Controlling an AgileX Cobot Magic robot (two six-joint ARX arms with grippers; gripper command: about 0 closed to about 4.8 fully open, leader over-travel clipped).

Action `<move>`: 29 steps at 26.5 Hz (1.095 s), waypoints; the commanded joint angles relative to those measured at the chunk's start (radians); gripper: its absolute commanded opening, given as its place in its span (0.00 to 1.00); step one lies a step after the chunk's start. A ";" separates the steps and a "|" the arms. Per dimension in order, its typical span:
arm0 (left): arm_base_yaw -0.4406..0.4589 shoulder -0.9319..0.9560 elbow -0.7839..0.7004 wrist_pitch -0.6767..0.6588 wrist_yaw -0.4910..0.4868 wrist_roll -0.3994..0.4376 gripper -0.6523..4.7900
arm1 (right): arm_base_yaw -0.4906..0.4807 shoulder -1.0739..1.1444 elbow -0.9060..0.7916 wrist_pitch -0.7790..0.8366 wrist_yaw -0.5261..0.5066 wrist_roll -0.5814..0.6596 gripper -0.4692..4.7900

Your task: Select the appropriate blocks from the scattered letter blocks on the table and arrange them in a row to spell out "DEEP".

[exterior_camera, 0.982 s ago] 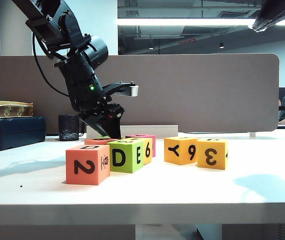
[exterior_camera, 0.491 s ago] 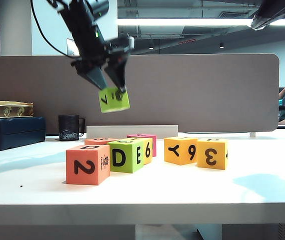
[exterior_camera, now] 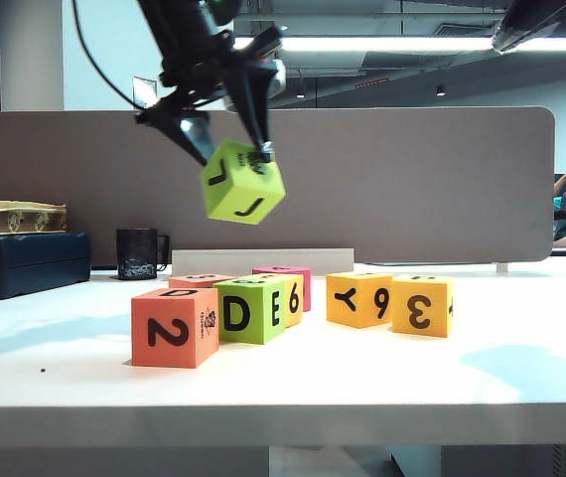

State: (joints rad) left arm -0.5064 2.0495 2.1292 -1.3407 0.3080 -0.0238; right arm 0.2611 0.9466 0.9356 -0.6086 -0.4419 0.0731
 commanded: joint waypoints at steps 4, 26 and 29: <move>-0.095 -0.004 0.001 -0.053 -0.044 -0.020 0.62 | 0.000 -0.003 0.003 0.014 -0.003 -0.003 0.08; -0.261 -0.005 -0.271 0.155 -0.290 -0.247 0.62 | 0.000 -0.003 0.003 0.014 -0.003 -0.003 0.08; -0.266 -0.005 -0.297 0.189 -0.290 -0.277 0.62 | 0.000 -0.003 0.003 0.014 -0.003 -0.003 0.08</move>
State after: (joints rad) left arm -0.7715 2.0487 1.8404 -1.1725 0.0223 -0.2733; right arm 0.2604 0.9462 0.9356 -0.6090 -0.4416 0.0731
